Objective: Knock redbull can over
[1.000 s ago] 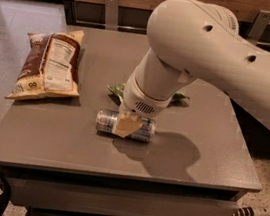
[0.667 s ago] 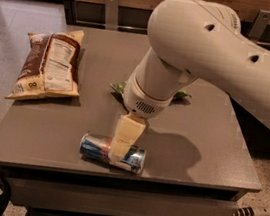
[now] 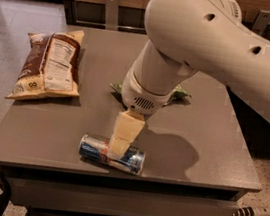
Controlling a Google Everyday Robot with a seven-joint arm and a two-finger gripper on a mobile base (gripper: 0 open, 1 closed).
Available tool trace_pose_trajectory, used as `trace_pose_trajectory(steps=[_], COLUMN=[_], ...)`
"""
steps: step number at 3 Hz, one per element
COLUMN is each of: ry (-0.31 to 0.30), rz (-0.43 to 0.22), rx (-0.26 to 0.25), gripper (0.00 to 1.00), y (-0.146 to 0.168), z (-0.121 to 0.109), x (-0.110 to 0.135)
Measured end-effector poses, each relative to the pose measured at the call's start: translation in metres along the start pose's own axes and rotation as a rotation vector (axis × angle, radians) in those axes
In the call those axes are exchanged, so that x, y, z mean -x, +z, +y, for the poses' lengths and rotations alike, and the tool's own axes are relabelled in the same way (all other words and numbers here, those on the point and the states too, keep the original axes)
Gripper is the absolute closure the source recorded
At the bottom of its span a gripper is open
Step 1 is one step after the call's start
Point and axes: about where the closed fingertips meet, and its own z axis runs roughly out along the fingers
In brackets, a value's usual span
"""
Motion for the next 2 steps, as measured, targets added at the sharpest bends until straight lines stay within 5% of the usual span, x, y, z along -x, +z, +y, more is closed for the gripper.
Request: trace_pose_trajectory(steps=[1,2], ry=[-0.022,-0.022], rz=[0.002,0.002], rx=[-0.026,-0.026], gripper=[0.00,0.00], y=[-0.0641,-0.0642], z=[-0.0031,-0.0031], x=[0.0152,0.0152])
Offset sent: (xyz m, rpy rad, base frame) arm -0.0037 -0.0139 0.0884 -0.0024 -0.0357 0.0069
